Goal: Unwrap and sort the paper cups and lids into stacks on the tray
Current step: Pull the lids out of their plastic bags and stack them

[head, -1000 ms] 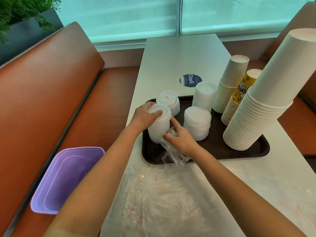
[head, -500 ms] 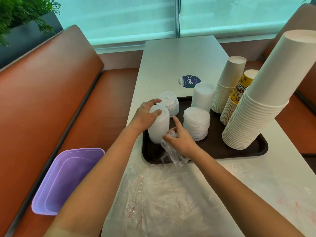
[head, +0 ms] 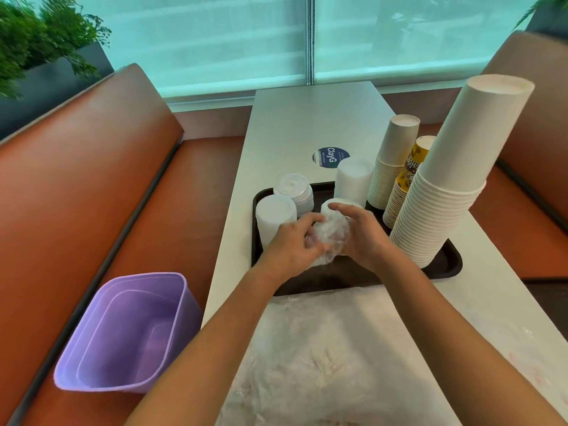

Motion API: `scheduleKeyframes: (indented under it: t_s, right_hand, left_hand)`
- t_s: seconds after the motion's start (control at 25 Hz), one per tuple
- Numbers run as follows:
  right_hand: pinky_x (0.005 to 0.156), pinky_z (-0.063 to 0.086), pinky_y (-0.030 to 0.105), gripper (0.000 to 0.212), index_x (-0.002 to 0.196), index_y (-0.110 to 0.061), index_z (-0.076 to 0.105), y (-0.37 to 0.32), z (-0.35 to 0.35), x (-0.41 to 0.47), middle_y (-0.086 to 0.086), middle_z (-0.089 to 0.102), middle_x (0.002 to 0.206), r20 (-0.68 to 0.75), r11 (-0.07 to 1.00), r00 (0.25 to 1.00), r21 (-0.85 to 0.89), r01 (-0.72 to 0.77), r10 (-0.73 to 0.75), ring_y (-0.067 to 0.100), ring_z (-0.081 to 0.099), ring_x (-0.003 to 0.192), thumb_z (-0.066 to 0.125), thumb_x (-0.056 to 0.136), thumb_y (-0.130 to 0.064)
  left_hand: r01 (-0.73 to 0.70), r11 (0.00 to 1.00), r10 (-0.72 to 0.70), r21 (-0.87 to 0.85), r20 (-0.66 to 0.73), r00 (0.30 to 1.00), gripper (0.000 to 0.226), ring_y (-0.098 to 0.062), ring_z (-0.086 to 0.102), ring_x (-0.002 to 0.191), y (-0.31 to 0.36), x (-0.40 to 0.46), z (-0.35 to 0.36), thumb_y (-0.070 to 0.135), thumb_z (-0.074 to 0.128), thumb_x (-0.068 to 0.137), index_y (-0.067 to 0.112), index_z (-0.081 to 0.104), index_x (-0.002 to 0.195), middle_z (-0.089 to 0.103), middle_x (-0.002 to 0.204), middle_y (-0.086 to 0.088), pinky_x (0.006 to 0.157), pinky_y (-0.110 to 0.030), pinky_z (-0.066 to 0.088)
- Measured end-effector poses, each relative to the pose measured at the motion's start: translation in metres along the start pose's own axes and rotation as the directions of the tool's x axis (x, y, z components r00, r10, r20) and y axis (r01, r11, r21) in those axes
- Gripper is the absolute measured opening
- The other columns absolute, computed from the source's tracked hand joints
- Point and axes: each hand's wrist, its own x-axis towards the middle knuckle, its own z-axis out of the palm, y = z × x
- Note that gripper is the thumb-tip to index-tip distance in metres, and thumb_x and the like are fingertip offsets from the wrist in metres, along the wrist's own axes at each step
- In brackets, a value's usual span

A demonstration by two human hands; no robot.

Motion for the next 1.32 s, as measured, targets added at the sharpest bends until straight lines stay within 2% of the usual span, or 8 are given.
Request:
scheduleKeyframes:
  t_s: [0.12, 0.24, 0.56, 0.72, 0.84, 0.96, 1.04, 1.32]
  right_hand:
    - [0.065, 0.054, 0.033, 0.031, 0.114, -0.012, 0.055, -0.005, -0.017, -0.009, 0.014, 0.060, 0.108, 0.014, 0.968, 1.000, -0.249, 0.028, -0.025, 0.020, 0.064, 0.082, 0.045, 0.091, 0.006]
    - [0.044, 0.042, 0.019, 0.019, 0.104, -0.013, 0.059, -0.007, -0.030, -0.022, 0.002, 0.062, 0.080, -0.007, 0.893, 0.998, -0.449, 0.046, -0.056, 0.007, 0.057, 0.053, 0.060, 0.089, -0.002]
    - [0.044, 0.037, 0.017, 0.020, 0.071, -0.019, 0.059, 0.020, -0.026, -0.043, -0.005, 0.050, 0.061, -0.138, 0.633, 0.892, -0.751, 0.189, -0.430, 0.007, 0.042, 0.051, 0.063, 0.090, -0.017]
    - [0.052, 0.041, 0.017, 0.018, 0.073, -0.014, 0.062, 0.032, -0.005, -0.062, -0.007, 0.055, 0.057, 0.030, 0.711, 0.910, -0.613, 0.344, -0.414, 0.002, 0.048, 0.049, 0.060, 0.091, -0.011]
    - [0.055, 0.049, 0.019, 0.012, 0.084, -0.012, 0.063, 0.035, 0.006, -0.078, -0.003, 0.063, 0.067, 0.067, 0.846, 0.921, -0.374, 0.380, -0.384, 0.006, 0.059, 0.059, 0.057, 0.092, -0.006]
    - [0.055, 0.043, 0.023, 0.009, 0.093, -0.016, 0.061, 0.035, -0.003, -0.099, 0.001, 0.060, 0.078, 0.088, 0.773, 0.980, -0.604, 0.193, -0.177, 0.011, 0.054, 0.065, 0.064, 0.088, -0.009]
    - [0.052, 0.036, 0.024, 0.009, 0.083, -0.014, 0.060, 0.036, -0.009, -0.107, 0.000, 0.056, 0.069, 0.029, 0.643, 0.990, -0.757, 0.114, -0.140, 0.013, 0.044, 0.060, 0.066, 0.086, -0.009]
    - [0.056, 0.050, 0.028, 0.017, 0.081, -0.014, 0.050, 0.051, 0.011, -0.114, 0.005, 0.054, 0.073, -0.257, 0.881, 0.869, -0.341, 0.328, -0.423, 0.016, 0.054, 0.060, 0.050, 0.096, -0.006]
  left_hand:
    - [0.059, 0.971, -0.096, -0.230, -0.153, 0.984, 0.006, -0.018, 0.058, 0.077, -0.008, -0.004, -0.003, 0.017, 0.057, 0.093, 0.021, 0.060, 0.091, 0.057, 0.083, 0.004, 0.073, -0.033, 0.051]
    - [0.097, 0.943, -0.168, -0.317, -0.205, 0.964, 0.026, -0.013, 0.044, 0.063, -0.010, -0.012, -0.007, 0.014, 0.054, 0.094, 0.021, 0.050, 0.069, 0.048, 0.065, 0.006, 0.061, -0.028, 0.041]
    - [0.304, 0.942, -0.324, -0.139, -0.157, 0.933, 0.028, -0.021, 0.056, 0.100, -0.017, -0.050, -0.012, 0.037, 0.063, 0.081, 0.024, 0.059, 0.105, 0.060, 0.108, -0.003, 0.088, -0.031, 0.045]
    - [0.046, 0.998, -0.052, -0.047, -0.151, 0.987, 0.049, -0.017, 0.052, 0.111, -0.001, -0.067, -0.008, 0.045, 0.061, 0.086, 0.027, 0.049, 0.130, 0.055, 0.119, 0.000, 0.097, -0.034, 0.043]
    - [0.029, 0.979, 0.001, -0.203, 0.145, 0.989, 0.019, -0.007, 0.061, 0.088, -0.005, -0.075, -0.008, 0.028, 0.060, 0.091, 0.018, 0.063, 0.108, 0.064, 0.092, 0.007, 0.074, -0.018, 0.047]
    - [0.066, 0.931, -0.063, -0.358, 0.022, 0.998, 0.013, 0.000, 0.051, 0.058, -0.011, -0.088, -0.011, 0.017, 0.055, 0.094, 0.018, 0.059, 0.082, 0.058, 0.071, 0.007, 0.052, -0.010, 0.039]
    - [0.095, 0.857, -0.121, -0.507, -0.018, 0.992, 0.017, -0.005, 0.047, 0.060, -0.012, -0.096, -0.016, 0.013, 0.056, 0.093, 0.018, 0.054, 0.078, 0.054, 0.072, 0.005, 0.047, -0.010, 0.038]
    - [0.196, 0.844, -0.153, -0.500, 0.126, 0.980, 0.020, -0.004, 0.047, 0.060, -0.021, -0.113, -0.027, 0.021, 0.069, 0.085, 0.020, 0.049, 0.082, 0.046, 0.076, 0.002, 0.051, -0.014, 0.035]
